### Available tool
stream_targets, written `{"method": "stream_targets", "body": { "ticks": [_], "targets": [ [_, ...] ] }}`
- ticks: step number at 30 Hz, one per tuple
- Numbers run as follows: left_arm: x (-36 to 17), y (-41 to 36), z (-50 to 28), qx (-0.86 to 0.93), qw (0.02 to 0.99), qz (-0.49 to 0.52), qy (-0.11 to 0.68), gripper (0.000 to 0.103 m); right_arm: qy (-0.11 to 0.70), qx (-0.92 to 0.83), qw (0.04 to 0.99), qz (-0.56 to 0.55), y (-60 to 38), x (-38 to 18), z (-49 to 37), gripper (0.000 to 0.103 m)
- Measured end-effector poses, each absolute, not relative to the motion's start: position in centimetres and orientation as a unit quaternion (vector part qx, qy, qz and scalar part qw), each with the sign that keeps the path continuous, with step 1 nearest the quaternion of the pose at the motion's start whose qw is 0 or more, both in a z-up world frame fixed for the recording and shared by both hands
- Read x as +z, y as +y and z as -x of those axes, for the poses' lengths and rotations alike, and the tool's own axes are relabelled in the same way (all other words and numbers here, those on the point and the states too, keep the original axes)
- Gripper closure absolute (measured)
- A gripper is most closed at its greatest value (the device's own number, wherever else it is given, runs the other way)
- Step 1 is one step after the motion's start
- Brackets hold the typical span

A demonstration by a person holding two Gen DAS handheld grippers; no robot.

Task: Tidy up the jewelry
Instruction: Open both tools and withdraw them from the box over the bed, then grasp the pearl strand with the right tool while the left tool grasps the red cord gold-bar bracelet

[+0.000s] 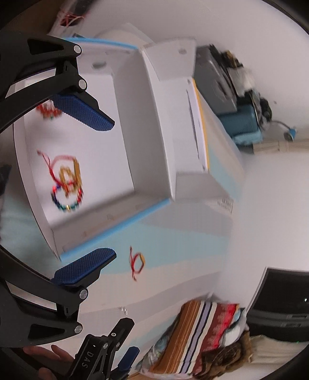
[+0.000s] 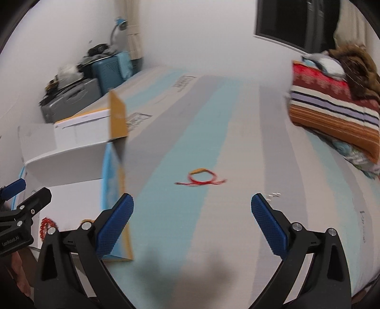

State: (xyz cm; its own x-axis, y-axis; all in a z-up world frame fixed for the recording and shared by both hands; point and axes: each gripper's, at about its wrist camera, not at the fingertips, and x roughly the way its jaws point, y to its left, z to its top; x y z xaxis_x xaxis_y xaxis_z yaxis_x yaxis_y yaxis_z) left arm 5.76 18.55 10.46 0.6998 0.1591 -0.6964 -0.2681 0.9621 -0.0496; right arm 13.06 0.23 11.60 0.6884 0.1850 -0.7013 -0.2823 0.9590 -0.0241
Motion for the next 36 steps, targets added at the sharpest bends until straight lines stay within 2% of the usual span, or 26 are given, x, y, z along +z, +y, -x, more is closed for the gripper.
{"method": "stream_targets", "body": {
  "ticks": [14,25,36],
  "targets": [
    [8.4,8.7,-15.4,0.043,0.923,0.042,0.381,0.006,0.422,0.058,0.904,0.03,-11.4,8.4,-19.7,0.008],
    [1.7,4.5,-23.9,0.041,0.908,0.038,0.414,0.006,0.455,0.044,0.89,-0.002,-15.6,2.9,-24.2,0.008],
    [-4.0,4.1,-29.5,0.048,0.893,0.042,0.446,0.006,0.476,0.041,0.878,0.018,-15.1,-1.9,-28.7,0.008]
  ]
}}
